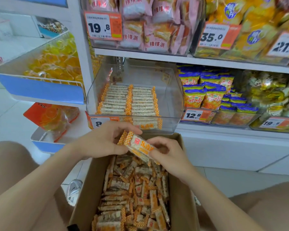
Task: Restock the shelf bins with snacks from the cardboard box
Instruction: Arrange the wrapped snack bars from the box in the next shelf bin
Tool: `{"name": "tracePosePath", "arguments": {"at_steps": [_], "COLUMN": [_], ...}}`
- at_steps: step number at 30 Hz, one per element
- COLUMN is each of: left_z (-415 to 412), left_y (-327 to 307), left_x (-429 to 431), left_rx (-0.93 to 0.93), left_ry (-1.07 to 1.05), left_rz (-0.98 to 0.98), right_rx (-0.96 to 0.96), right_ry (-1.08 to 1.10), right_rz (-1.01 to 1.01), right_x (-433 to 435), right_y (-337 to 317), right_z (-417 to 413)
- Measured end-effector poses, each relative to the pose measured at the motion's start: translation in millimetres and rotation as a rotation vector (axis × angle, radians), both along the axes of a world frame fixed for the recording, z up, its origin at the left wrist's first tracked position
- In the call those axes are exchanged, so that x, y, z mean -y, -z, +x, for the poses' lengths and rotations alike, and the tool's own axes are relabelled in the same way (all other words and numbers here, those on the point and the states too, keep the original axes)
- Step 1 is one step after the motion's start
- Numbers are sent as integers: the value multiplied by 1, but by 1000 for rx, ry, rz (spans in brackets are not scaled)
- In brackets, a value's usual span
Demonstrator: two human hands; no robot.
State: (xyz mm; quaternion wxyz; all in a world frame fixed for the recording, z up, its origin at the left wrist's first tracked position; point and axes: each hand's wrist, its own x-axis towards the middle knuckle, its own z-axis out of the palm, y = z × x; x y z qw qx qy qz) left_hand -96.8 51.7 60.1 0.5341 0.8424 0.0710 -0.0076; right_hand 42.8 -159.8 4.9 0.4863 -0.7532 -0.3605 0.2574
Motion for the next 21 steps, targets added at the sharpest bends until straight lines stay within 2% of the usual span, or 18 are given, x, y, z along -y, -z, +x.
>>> {"name": "tracePosePath", "arguments": {"at_steps": [5,10,13,15,18,21], "left_z": [5,24,40,50,59,65], "left_y": [-21,-41,-40,-36,-25,-18], "left_x": [1,0,-12,-24,-39,-41], "left_rx": [150,255,268,234,81,-93], "left_ry": [-11,-35,-137,-222,-215,-132], "left_rz": [-29,-9,113,355,609,641], "right_rx": [91,43,306,551,764,877], "right_ry": [-50,-148,-9,23,-146,-346], "right_rz": [70,91,79,19,-183,-386], "right_x": [-5,-15,-27,-35,-47,-65], "right_y": [-24,-61,-84,-96,-102,-92], "right_z": [11,35,58,78,110,124]}}
